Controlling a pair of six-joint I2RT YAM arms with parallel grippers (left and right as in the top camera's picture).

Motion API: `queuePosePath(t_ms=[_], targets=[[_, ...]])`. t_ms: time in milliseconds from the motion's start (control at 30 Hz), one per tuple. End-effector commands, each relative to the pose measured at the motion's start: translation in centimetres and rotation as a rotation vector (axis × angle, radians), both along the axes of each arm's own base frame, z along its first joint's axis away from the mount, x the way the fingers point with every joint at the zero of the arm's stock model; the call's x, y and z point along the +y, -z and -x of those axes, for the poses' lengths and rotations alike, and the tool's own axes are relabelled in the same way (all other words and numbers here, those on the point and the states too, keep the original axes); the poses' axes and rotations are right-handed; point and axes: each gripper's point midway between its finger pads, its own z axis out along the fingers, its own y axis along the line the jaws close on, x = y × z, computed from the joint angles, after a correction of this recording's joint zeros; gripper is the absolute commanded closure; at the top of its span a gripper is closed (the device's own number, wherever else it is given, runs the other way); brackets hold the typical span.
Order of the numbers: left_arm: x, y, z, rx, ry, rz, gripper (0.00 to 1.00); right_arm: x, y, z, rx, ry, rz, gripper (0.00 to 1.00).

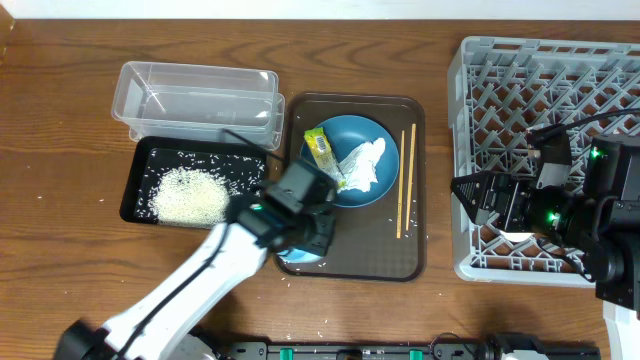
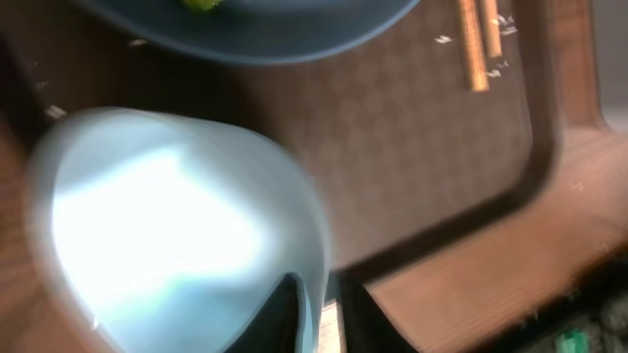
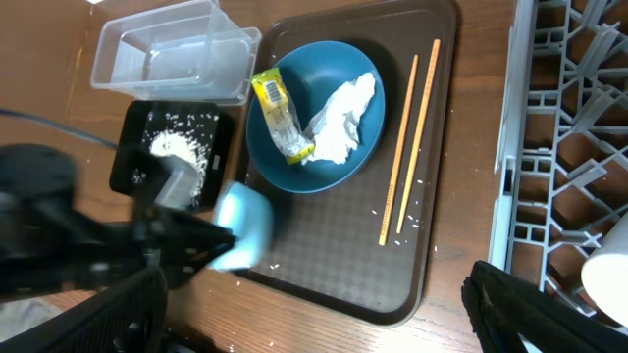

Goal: Sort waste into correct bins and load items into the dishwasher rack
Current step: 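Set the empty light-blue bowl back on the brown tray, then grasp the yellow snack wrapper from the blue plate with the left gripper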

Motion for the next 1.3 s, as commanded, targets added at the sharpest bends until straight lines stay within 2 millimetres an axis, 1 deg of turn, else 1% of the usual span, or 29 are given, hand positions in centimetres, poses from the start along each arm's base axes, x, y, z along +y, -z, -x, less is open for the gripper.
queuePosePath(t_ms=[0,67,100,167,200,300,367,467,533,567,700,833,900,967,1033,1100,1167,1200,1233,1267], targets=[[0.1,1.7,-1.0,-0.018,-0.078,-0.072,0.71,0.2,-0.1,0.1,0.002,-0.005,-0.004,0.05],[-0.3,1.8,-1.3,-0.017,-0.08,-0.068,0.64,0.2,-0.1,0.1,0.002,-0.005,-0.004,0.05],[-0.5,1.4,-1.5,-0.023,-0.08,-0.063,0.62,0.2,-0.1,0.1,0.002,-0.005,-0.004,0.05],[-0.9,-0.1,-2.0,-0.043,-0.08,-0.046,0.55,0.1,0.0,0.0,0.002,0.0,0.002,0.04],[-1.2,-1.1,-2.3,-0.061,-0.077,-0.033,0.51,0.0,0.0,0.0,0.002,0.003,0.006,0.04],[-1.8,-4.1,-3.6,-0.141,-0.048,-0.007,0.42,-0.3,0.1,-0.1,0.002,0.016,0.022,0.04],[-1.5,-5.6,-5.3,-0.238,-0.055,-0.037,0.36,-0.3,0.1,-0.1,0.002,0.016,0.023,0.03],[-0.7,-6.3,-8.3,-0.382,-0.067,-0.104,0.28,-0.3,0.1,-0.1,0.002,0.016,0.022,0.03],[-1.0,-5.5,-10.0,-0.42,-0.049,-0.127,0.27,-0.3,0.1,-0.1,0.002,0.016,0.023,0.03],[-1.1,-4.7,-10.9,-0.423,-0.047,-0.135,0.27,-0.3,0.1,-0.1,0.002,0.016,0.023,0.03],[-0.8,-0.1,-13.6,-0.382,-0.069,-0.182,0.25,-0.3,0.1,-0.1,0.003,0.016,0.022,0.03],[0.5,3.8,-14.8,-0.321,-0.097,-0.23,0.24,-0.3,0.3,0.1,0.011,0.016,0.022,0.03],[0.8,5.0,-14.9,-0.3,-0.107,-0.243,0.23,-0.3,0.3,0.1,0.014,0.016,0.022,0.03],[0.8,5.7,-15.0,-0.292,-0.108,-0.247,0.24,-0.3,0.3,0.1,0.013,0.016,0.022,0.03],[0.5,5.8,-15.0,-0.284,-0.118,-0.231,0.25,-0.3,0.3,0.1,0.013,0.016,0.022,0.03],[-0.6,5.7,-14.9,-0.27,-0.097,-0.173,0.37,-0.3,0.3,0.1,0.013,0.016,0.022,0.03],[-1.6,5.6,-14.6,-0.255,-0.077,-0.119,0.54,-0.3,0.3,0.1,0.014,0.016,0.022,0.03],[-1.7,5.6,-14.6,-0.252,-0.079,-0.115,0.63,-0.3,0.3,0.1,0.014,0.016,0.022,0.03],[-1.6,5.6,-14.6,-0.249,-0.079,-0.115,0.77,-0.3,0.3,0.1,0.014,0.015,0.022,0.03],[-1.6,5.6,-14.5,-0.246,-0.085,-0.115,0.86,-0.3,0.3,0.1,0.014,0.015,0.022,0.03]])
